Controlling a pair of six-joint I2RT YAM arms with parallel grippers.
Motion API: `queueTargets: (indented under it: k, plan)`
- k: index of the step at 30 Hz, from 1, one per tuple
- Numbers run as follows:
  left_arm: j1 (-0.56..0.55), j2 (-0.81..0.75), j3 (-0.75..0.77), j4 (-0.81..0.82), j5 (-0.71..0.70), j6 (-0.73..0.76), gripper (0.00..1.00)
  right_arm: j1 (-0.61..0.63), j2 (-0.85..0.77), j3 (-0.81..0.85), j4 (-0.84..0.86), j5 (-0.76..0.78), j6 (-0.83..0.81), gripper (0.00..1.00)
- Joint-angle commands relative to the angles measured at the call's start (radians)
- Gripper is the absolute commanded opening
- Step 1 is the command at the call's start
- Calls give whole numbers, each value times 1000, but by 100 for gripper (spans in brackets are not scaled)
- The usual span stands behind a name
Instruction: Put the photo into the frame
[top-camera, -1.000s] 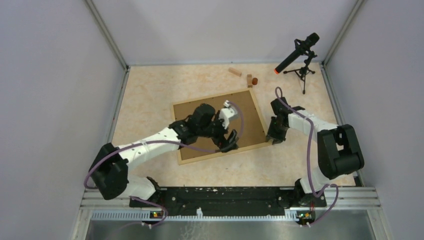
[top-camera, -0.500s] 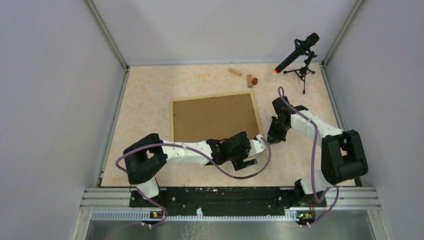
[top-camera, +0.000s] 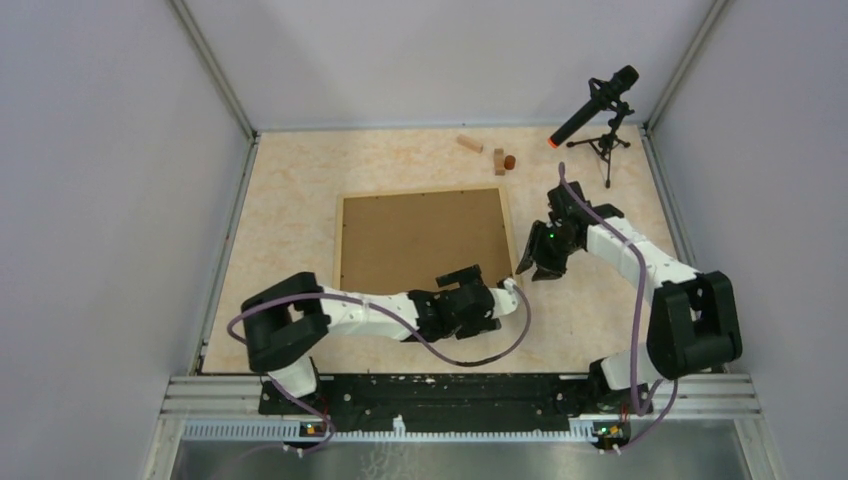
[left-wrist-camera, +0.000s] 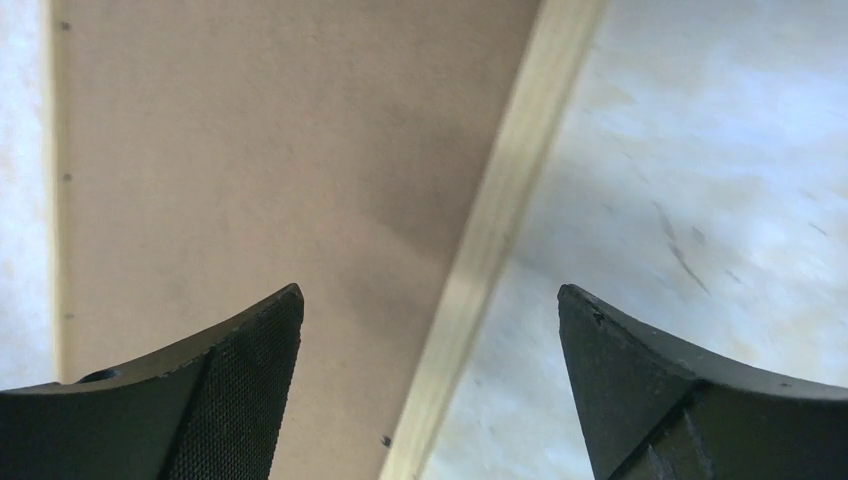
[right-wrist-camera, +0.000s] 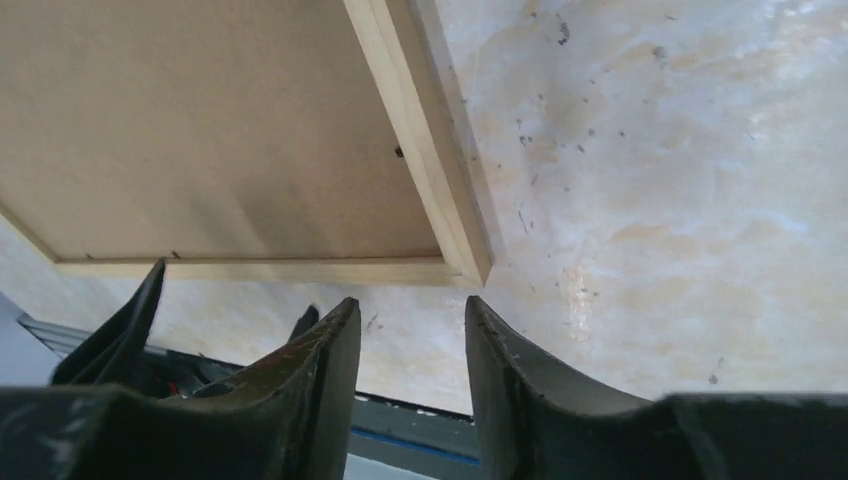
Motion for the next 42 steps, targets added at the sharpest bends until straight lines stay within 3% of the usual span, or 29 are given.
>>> queueTargets:
  k: [1, 5, 9, 14, 15, 17, 21, 26, 34, 38, 42]
  plan:
    - [26, -192, -65, -21, 271, -64, 99, 8, 134, -12, 61, -161, -111, 49]
    - [51, -233, -64, -86, 422, -112, 99, 34, 270, 80, -51, -63, -237, 56]
    - [62, -247, -73, -90, 465, -138, 98, 65, 360, 146, -105, 10, -278, 42]
    - [65, -222, -57, -103, 433, -143, 99, 108, 472, 232, -176, 103, -276, 36]
    - [65, -211, -54, -104, 423, -145, 99, 122, 493, 245, -188, 128, -277, 32]
    - [64, -185, -42, -109, 413, -147, 99, 144, 519, 263, -208, 156, -276, 0]
    - [63, -147, -32, -95, 361, -139, 99, 145, 504, 307, -245, 140, -267, 0]
    - [53, -121, -56, -38, 216, -94, 99, 124, 416, 377, -350, 184, -269, 0]
    - [-20, -69, -71, 23, -24, 24, 99, 95, 334, 426, -431, 102, -240, 0]
    - [-31, 19, -92, 189, -342, 111, 96, 93, 316, 418, -427, 57, -223, 0]
    - [-27, 141, -80, 361, -535, 257, 87, 92, 294, 399, -420, 33, -207, 0]
